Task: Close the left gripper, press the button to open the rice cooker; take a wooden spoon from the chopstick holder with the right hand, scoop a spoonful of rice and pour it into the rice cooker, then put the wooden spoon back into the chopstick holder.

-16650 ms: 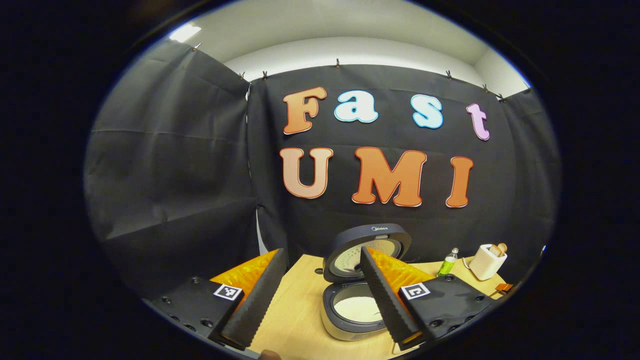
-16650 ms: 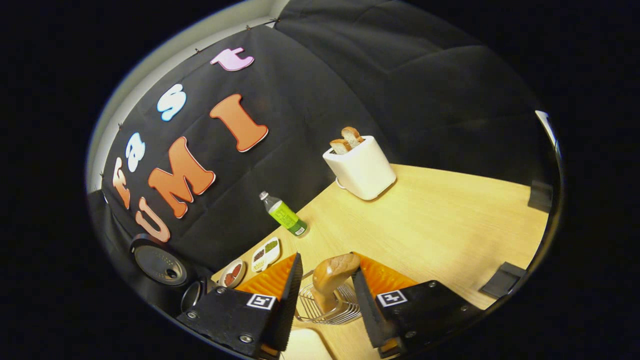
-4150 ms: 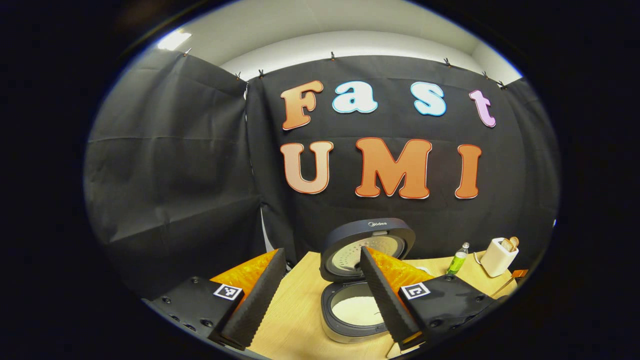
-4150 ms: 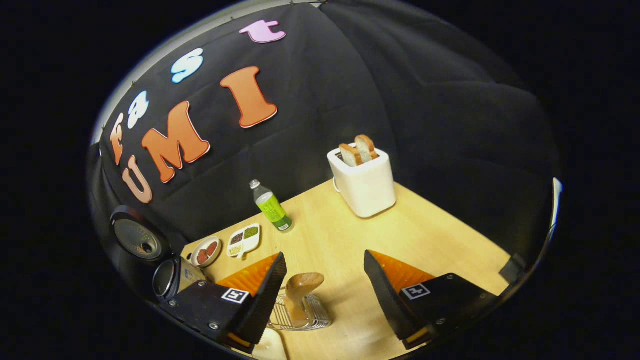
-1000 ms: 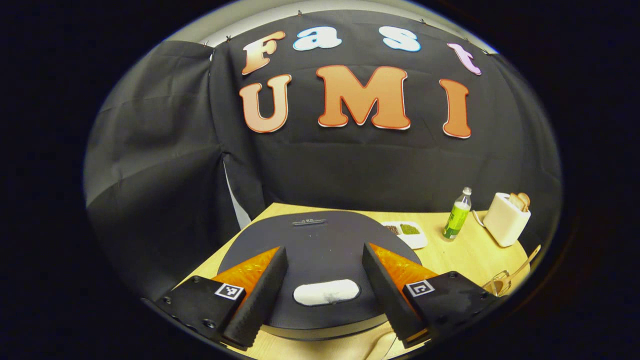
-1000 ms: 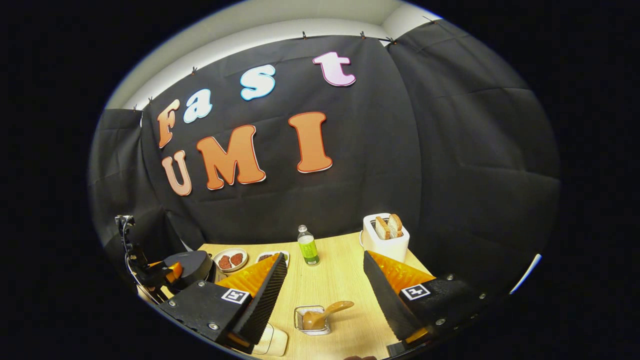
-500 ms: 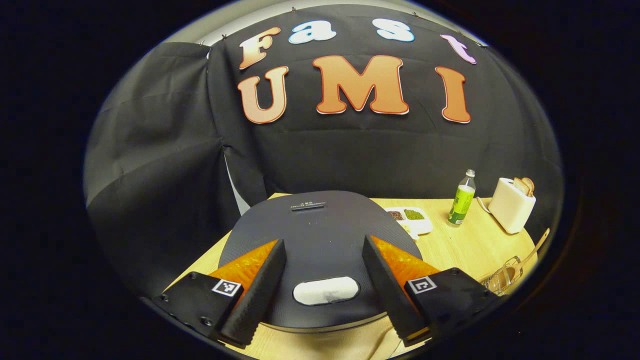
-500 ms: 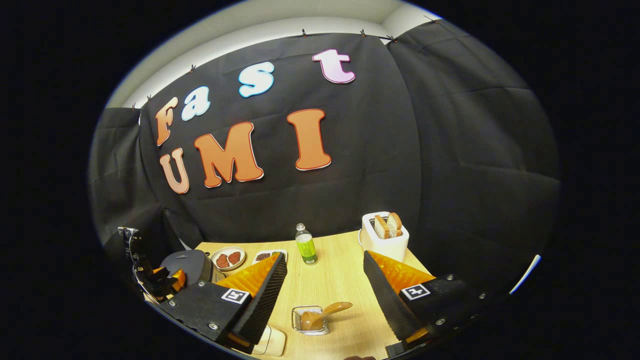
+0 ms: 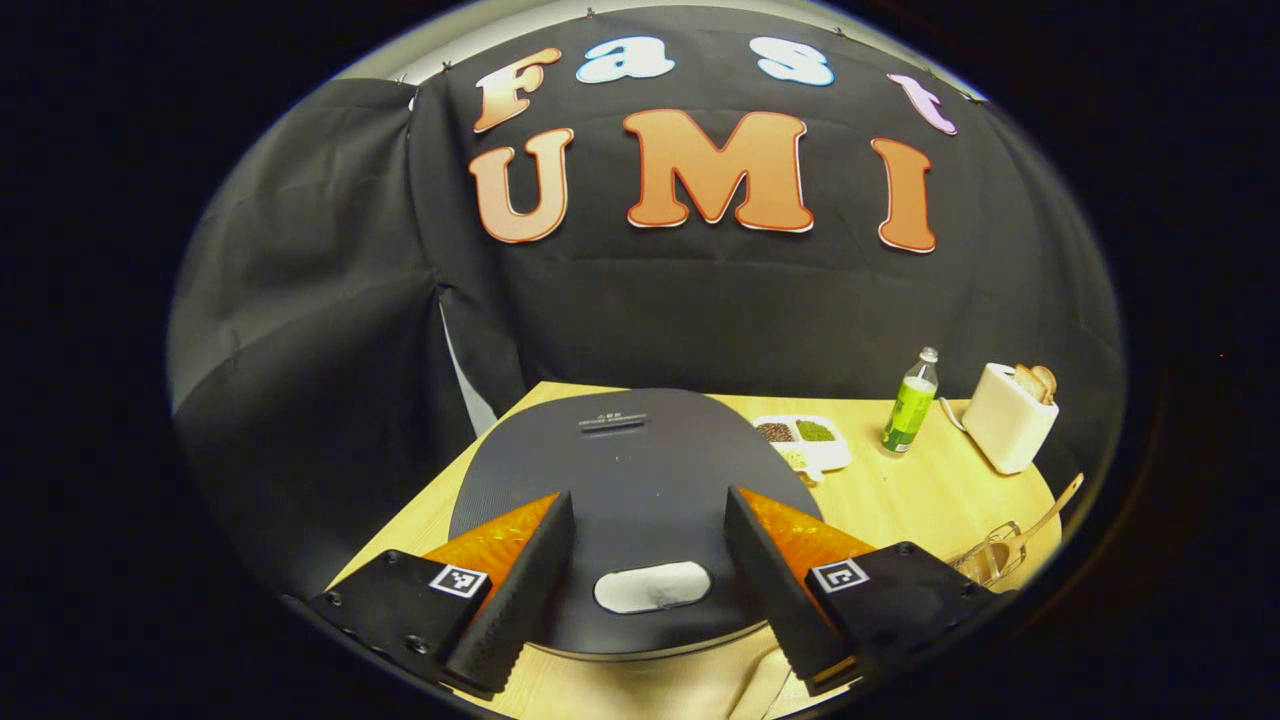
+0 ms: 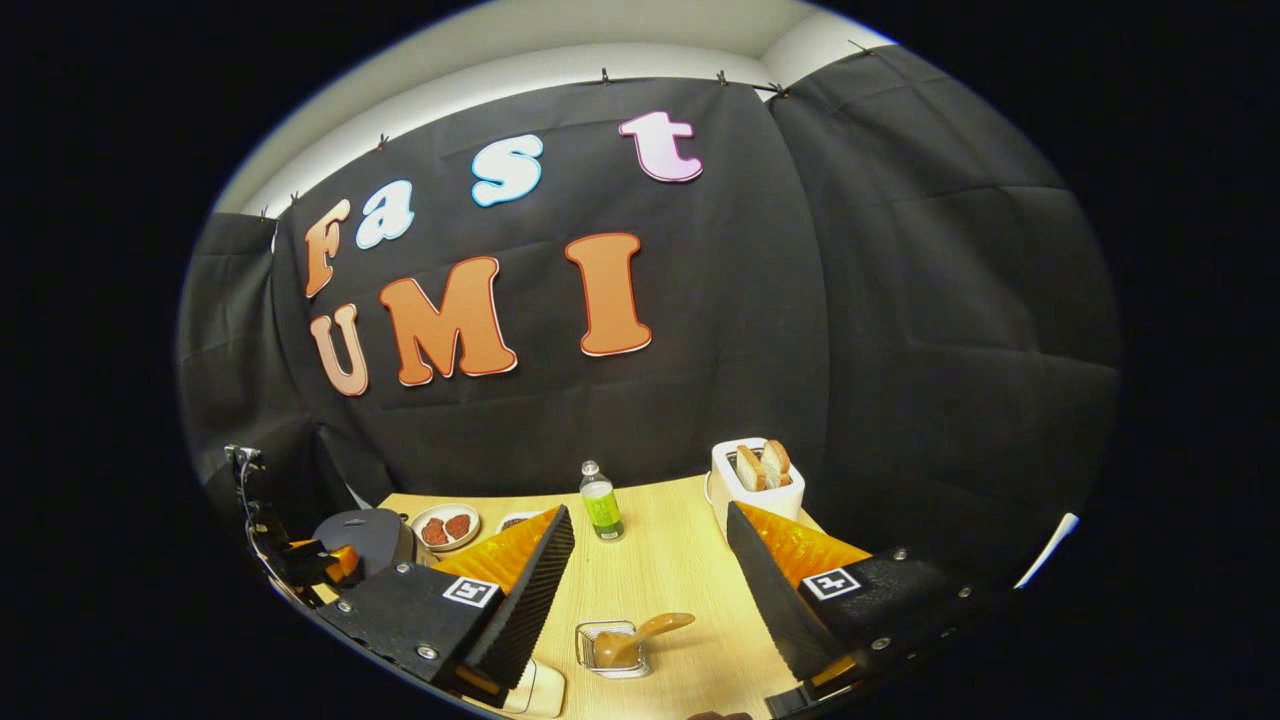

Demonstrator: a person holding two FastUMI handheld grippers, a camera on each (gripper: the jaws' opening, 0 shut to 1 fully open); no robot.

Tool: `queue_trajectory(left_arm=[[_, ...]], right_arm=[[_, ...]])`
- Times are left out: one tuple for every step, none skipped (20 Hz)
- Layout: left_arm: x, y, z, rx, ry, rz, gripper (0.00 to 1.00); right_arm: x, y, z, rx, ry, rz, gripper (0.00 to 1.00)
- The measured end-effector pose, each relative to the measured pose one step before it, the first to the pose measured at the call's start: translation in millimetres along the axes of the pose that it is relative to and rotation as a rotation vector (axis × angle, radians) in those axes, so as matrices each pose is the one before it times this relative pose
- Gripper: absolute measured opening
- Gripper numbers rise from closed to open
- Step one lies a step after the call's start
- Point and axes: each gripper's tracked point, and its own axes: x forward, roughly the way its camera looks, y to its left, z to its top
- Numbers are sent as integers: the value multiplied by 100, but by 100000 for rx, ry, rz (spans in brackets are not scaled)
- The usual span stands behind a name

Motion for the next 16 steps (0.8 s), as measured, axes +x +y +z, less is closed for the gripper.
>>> queue_trajectory(left_arm=[[-520,-14,1519,1400,-1871,-711,95],[-679,86,1279,576,-1423,-781,95],[-467,115,1437,-193,-1330,-551,95],[-396,-236,1213,-1083,-1826,-589,95],[-479,202,1687,-1930,-2303,-1295,98],[-534,-37,1923,-2077,-2571,-1533,100],[-619,249,1809,-1417,-2161,-986,100],[-646,418,1638,-583,-1825,-219,100],[-684,582,2046,-4,-2762,39,100],[-751,699,1886,595,-2615,1254,95],[-757,843,1799,1369,-2260,2037,96],[-702,583,1508,364,-2304,1500,98],[-703,669,1528,-1289,-1925,460,99],[-625,160,1392,-2081,-2252,-87,100],[-637,358,1495,-1673,-2359,272,100],[-781,541,1809,-677,-2441,254,100]], right_arm=[[-77,-12,80,165,-319,-36,95],[129,-80,429,170,-1122,-434,95],[26,-92,381,84,-999,-514,95],[5,-53,278,-10,-668,-393,95],[-14,-23,278,-207,-457,-130,94],[0,-30,402,-526,-781,-309,95],[115,-242,455,-697,-1026,-1056,94],[57,-119,488,-796,-978,-665,94],[-5,-69,535,-816,-1042,-526,94],[-50,18,663,-941,-1255,-348,94],[-72,76,725,-1146,-1527,-96,94],[6,119,596,-1421,-1552,-11,95],[-51,142,526,-1604,-1306,19,95],[-135,98,494,-1523,-1424,-90,95],[-57,330,462,-1365,-1133,361,95],[-103,363,495,-1082,-1027,568,95]])
